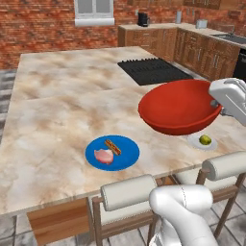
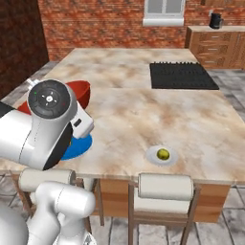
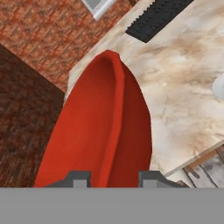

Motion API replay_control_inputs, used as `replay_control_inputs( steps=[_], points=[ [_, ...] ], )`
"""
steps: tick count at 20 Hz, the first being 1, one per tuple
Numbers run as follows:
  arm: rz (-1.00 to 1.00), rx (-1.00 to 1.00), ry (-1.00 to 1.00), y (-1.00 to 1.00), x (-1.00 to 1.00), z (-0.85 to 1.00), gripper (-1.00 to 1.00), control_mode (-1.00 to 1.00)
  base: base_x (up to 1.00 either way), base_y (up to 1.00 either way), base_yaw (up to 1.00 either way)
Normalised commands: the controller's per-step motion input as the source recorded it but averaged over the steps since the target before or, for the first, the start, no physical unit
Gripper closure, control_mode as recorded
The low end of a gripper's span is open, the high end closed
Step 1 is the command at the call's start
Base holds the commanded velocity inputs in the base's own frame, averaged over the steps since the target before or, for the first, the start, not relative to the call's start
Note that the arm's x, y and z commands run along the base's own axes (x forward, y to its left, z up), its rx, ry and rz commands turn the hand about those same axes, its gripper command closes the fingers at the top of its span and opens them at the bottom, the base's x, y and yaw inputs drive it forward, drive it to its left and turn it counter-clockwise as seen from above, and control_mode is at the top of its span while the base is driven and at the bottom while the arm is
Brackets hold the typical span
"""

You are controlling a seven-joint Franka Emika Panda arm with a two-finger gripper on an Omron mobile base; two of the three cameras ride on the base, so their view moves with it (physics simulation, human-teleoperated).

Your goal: Take the smaller bowl and place it next to the appetizer plate on the dining counter , and place the larger bowl next to the plate with cooked food.

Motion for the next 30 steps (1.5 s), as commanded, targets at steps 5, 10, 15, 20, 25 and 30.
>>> replay_control_inputs(
  steps=[5,10,15,20,25,30],
  points=[
    [0.0,0.0,0.0,0.0,0.0,0.0,1.0,1.0,0.71,0.0,-0.25],
    [0.0,0.0,0.0,0.0,0.0,0.0,1.0,1.0,0.67,0.06,-0.04],
    [0.08,0.03,0.0,-0.12,0.42,-0.22,1.0,-1.0,0.12,0.0,0.01],
    [0.05,0.04,-0.04,-0.26,0.35,-0.1,1.0,-1.0,0.0,0.0,0.0],
    [0.0,0.06,-0.04,0.0,0.27,-0.16,1.0,-1.0,0.0,0.0,0.0],
    [-0.11,0.16,0.02,0.03,0.24,-0.05,1.0,-1.0,0.0,0.0,0.0]
  ],
)
